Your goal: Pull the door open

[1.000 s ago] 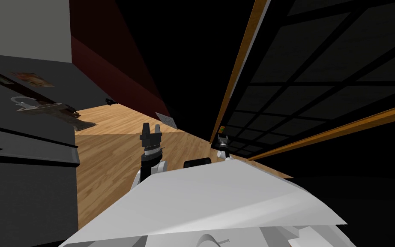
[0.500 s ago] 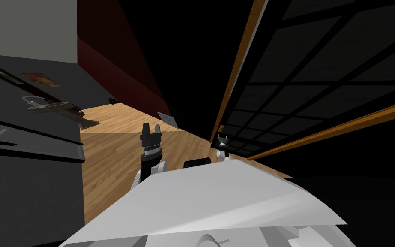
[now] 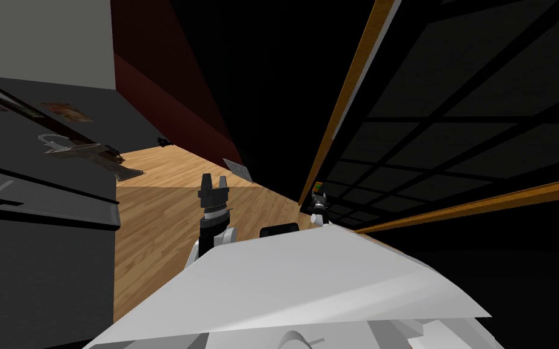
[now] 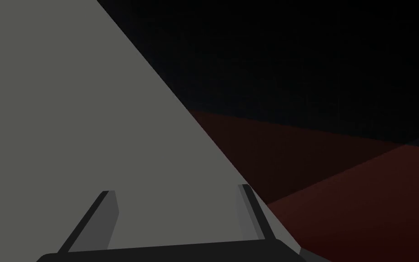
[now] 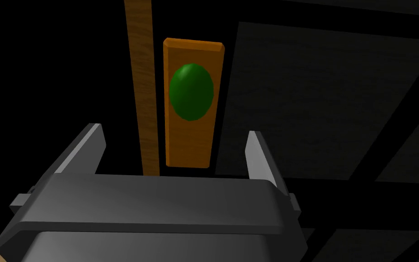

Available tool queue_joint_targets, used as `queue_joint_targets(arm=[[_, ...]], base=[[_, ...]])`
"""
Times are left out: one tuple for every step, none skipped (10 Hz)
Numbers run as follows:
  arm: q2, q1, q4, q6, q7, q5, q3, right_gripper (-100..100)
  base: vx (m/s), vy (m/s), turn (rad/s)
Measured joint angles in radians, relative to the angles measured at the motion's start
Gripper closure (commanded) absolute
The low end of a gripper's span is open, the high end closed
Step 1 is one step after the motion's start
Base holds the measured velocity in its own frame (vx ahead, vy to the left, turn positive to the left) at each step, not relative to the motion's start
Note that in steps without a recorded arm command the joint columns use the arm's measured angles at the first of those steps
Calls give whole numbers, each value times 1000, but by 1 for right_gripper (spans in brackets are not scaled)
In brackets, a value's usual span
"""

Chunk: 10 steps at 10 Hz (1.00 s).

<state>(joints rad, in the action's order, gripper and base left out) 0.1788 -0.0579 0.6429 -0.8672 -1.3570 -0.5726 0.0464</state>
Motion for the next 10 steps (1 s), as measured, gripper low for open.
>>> queue_joint_targets(arm=[[11, -6, -19, -9, -15, 0, -1, -100], [27, -8, -51, -26, -41, 1, -3, -100], [41, -2, -52, -29, -58, -2, -1, -100], [62, 23, -28, -19, -73, -4, 1, -100], [79, 21, -49, -25, -96, -4, 0, -100], [81, 20, -52, -28, -101, -4, 0, 100], [80, 20, -50, -26, -98, -4, 0, 100], [81, 20, -49, -25, -96, -5, 1, 100], [80, 20, -49, -24, -95, -4, 0, 100], [79, 21, -50, -23, -95, -4, -1, 100]], base=[[113, -3, 72], [155, -21, 69], [181, -33, 68], [190, -4, 60], [82, 1, 11], [-12, -3, -8], [-30, -7, -15], [-23, -1, 17], [-14, 2, 7], [-6, 2, 0]])
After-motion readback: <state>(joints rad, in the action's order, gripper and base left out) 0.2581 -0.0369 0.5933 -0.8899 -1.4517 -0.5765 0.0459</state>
